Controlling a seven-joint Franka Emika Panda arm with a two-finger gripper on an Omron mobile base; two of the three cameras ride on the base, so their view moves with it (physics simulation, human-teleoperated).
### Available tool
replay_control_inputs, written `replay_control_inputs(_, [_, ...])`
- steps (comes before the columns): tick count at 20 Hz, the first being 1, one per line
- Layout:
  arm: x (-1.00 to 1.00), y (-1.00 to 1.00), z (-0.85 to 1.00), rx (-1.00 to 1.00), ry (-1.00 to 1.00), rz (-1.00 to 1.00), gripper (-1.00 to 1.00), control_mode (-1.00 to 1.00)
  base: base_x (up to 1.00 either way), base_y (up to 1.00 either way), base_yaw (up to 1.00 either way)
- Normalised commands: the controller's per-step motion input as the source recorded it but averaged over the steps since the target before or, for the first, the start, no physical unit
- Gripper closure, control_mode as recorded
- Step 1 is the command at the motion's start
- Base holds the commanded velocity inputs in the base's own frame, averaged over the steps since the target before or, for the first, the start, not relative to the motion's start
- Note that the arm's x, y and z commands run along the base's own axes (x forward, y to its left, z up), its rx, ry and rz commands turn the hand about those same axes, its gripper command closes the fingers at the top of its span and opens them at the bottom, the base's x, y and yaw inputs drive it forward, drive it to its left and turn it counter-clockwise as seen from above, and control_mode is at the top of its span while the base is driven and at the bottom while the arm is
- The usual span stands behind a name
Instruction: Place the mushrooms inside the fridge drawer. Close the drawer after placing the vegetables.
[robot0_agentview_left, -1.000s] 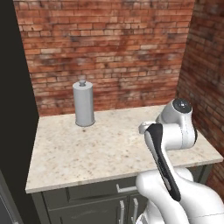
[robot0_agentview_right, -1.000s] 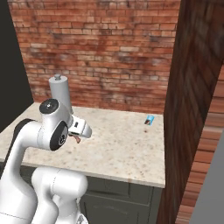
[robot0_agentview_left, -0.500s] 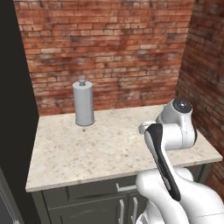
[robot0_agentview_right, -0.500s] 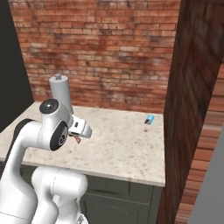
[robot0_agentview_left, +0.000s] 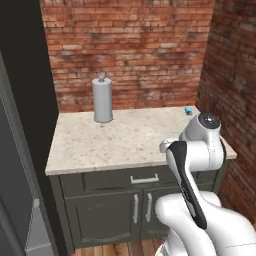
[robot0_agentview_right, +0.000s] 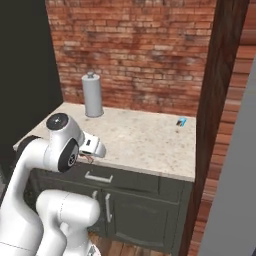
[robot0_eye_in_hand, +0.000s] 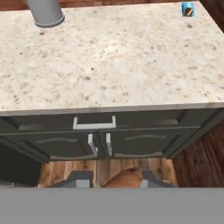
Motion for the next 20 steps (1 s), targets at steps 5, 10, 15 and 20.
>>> replay_control_inputs(5, [0.0,0.0,0.0,0.0,0.0,0.0,1.0,1.0,-0.81,0.23,0.33])
replay_control_inputs(10, [0.0,0.0,0.0,0.0,0.0,0.0,1.0,1.0,-0.75,0.32,0.39])
replay_control_inputs(15, [0.0,0.0,0.0,0.0,0.0,0.0,1.0,1.0,-0.62,0.5,0.4])
replay_control_inputs(20, [0.0,0.0,0.0,0.0,0.0,0.0,1.0,1.0,-0.46,0.68,0.38])
